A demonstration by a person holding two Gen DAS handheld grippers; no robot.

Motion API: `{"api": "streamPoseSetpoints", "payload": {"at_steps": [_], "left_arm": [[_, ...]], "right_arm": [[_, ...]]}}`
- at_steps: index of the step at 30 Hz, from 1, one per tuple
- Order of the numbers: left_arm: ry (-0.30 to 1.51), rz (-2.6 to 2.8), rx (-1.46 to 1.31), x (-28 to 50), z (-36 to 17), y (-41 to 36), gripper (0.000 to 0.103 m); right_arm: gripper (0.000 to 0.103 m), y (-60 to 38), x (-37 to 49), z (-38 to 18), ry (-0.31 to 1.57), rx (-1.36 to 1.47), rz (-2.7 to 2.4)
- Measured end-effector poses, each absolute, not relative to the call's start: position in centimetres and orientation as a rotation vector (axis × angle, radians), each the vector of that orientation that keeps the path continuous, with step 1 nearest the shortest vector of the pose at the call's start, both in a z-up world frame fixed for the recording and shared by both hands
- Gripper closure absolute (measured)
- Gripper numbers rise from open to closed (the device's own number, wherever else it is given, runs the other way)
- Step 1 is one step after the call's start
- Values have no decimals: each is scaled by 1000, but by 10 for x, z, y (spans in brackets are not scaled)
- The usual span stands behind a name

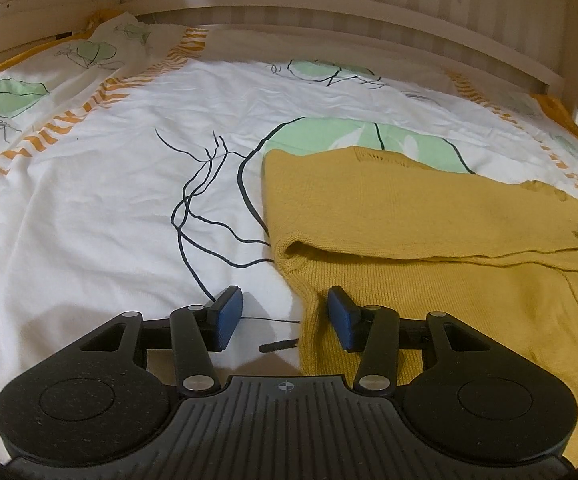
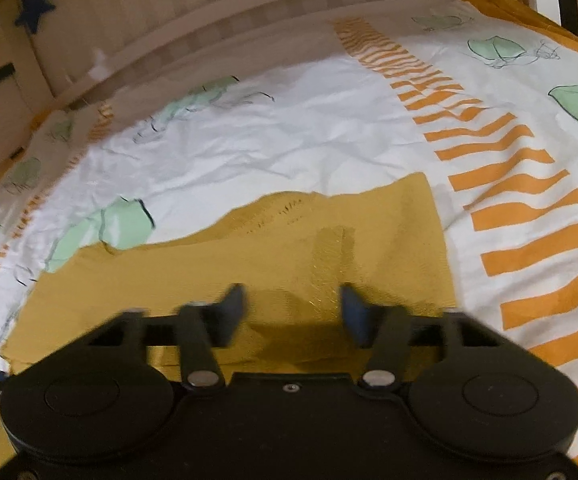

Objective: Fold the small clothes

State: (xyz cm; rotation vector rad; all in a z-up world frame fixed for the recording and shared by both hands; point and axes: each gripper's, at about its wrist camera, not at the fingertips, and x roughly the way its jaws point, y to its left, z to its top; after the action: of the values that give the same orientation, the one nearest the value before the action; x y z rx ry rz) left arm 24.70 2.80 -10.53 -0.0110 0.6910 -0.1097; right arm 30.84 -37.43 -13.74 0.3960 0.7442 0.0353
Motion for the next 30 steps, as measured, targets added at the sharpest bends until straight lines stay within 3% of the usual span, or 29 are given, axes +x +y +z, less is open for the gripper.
{"api": "streamPoseSetpoints", "payload": {"at_steps": [1,2,10,17,18,19,20,21,22,30], "left_arm": [[691,-110,-11,247,-105,28,57],[691,-110,-12,247,-105,28,57],[690,-108,-10,247,-105,27,57],[690,-109,-15,247,-105,27,57],[690,-109,-15,247,-105,27,57],[689,-109,-15,247,-105,27,57],[689,-109,-14,247,-105,27,57],[689,-109,-14,247,-105,27,57],[689,-109,-15,247,-105,27,57],[686,-109,-17,247,-105,28,57]], "right_arm": [[83,-373,309,-137,750,388,33],[87,-371,308,-136,753,384,34],[91,-375,296,-107,693,274,6],[89,-377,305,-132,821,231,-18],[88,-377,305,-131,820,226,-18],[76,-379,304,-128,816,236,-8],[53,-383,304,-124,795,254,5],[43,-386,302,-120,759,269,13],[25,-392,300,-115,704,284,9],[27,-450,329,-127,673,407,-112]]}}
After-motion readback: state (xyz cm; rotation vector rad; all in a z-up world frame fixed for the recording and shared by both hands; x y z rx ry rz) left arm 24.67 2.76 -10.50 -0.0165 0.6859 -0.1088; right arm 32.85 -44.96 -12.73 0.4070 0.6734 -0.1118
